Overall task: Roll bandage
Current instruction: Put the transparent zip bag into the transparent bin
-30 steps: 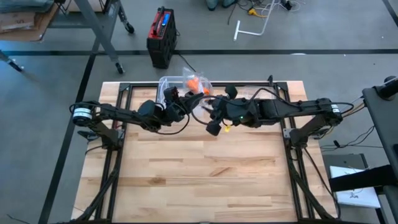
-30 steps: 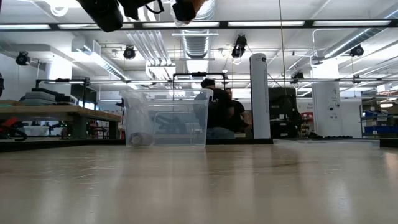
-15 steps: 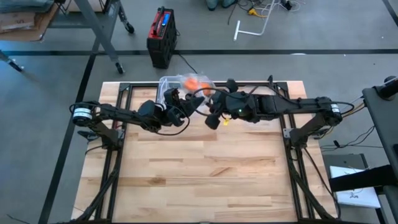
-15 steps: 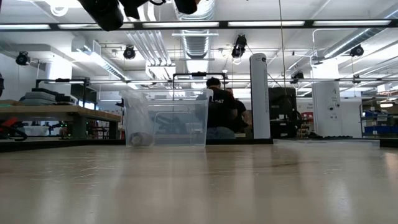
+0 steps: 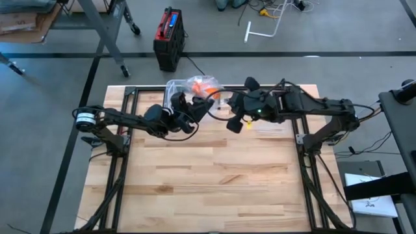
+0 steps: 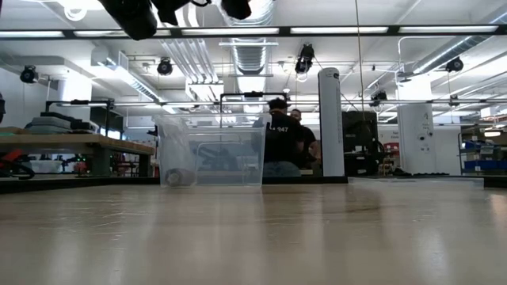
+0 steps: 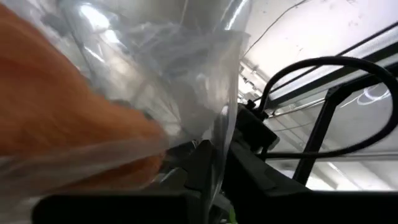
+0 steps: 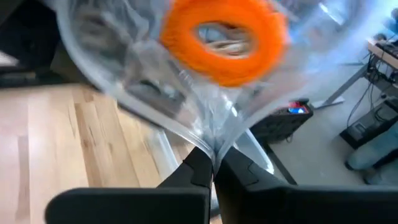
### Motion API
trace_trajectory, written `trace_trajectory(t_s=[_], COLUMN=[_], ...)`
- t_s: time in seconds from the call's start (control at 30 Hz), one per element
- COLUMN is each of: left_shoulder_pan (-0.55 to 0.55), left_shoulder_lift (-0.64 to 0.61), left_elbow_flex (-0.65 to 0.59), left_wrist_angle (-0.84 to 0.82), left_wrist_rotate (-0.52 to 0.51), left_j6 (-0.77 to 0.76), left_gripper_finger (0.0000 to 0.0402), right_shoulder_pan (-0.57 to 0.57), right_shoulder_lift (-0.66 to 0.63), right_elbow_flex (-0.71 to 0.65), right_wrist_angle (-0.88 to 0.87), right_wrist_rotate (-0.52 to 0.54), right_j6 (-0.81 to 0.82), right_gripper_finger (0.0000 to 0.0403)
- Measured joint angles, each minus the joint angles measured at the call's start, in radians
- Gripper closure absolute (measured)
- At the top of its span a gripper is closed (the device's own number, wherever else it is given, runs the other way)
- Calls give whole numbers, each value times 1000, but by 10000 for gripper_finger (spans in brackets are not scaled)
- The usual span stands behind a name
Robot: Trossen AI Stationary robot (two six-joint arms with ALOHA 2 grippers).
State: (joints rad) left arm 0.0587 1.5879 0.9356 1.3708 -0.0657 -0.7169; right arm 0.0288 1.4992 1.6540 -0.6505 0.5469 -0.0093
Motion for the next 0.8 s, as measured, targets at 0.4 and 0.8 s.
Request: trace_trajectory(t_s=[0.4,0.8], left_shoulder_pan=[7,7], left_shoulder_lift=[-22,-296], left_elbow_flex=[-2,-3], left_wrist_angle=[-124,-885], left_wrist_rotate=[1,-1], left_j6=[215,607], left_gripper_finger=[245,191], right_shoulder_pan=[6,5], right_shoulder_lift=[-1,-3], right_elbow_flex=[224,362], right_wrist_angle=[-334,-757], right_wrist_rotate=[-128,-179], right_j6=[1,174], right_gripper_finger=[403,403])
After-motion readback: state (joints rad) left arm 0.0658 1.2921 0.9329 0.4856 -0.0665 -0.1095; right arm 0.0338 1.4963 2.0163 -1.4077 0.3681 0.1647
